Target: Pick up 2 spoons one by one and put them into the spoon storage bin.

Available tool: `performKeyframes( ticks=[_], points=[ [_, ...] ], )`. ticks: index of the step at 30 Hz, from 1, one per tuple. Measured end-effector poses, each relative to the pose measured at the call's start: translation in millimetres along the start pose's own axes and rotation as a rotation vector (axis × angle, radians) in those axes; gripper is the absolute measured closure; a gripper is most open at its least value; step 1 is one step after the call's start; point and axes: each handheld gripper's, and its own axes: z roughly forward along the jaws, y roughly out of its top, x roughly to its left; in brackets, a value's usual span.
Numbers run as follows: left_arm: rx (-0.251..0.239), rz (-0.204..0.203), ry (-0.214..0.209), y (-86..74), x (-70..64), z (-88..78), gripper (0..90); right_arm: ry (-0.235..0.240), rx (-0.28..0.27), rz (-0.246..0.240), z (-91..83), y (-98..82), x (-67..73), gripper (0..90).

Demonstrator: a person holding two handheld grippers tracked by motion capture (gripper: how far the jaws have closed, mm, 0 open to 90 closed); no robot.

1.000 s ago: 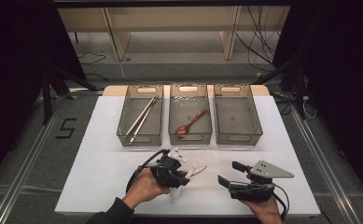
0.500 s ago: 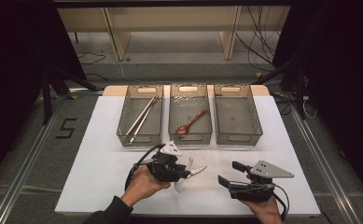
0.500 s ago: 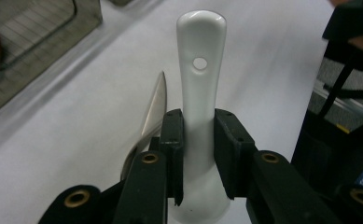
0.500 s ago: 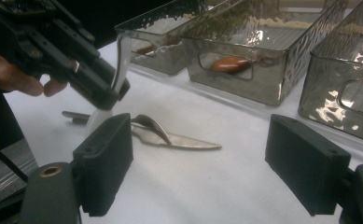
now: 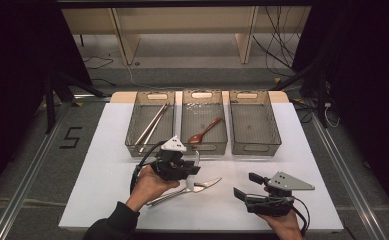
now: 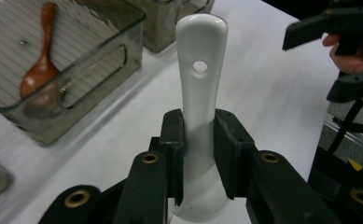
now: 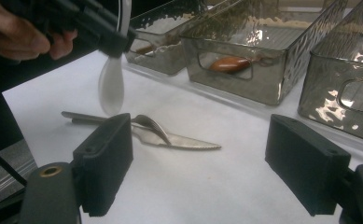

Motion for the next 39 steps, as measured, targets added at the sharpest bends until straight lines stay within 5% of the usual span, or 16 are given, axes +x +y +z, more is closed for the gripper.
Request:
performKeyframes(
  ticks=[22,39],
  points=[
    [-0.081,-0.01,0.068,50.6,36.4,-9.6,73.8,0.0,-0.004,0.002,-0.6,0.2,-1.1,23.7],
    [-0.118,-0.032,0.089,71.8,56.3,-3.9,73.9,0.002,-0.003,0.005,-0.9,0.2,-1.2,23.7]
  ],
)
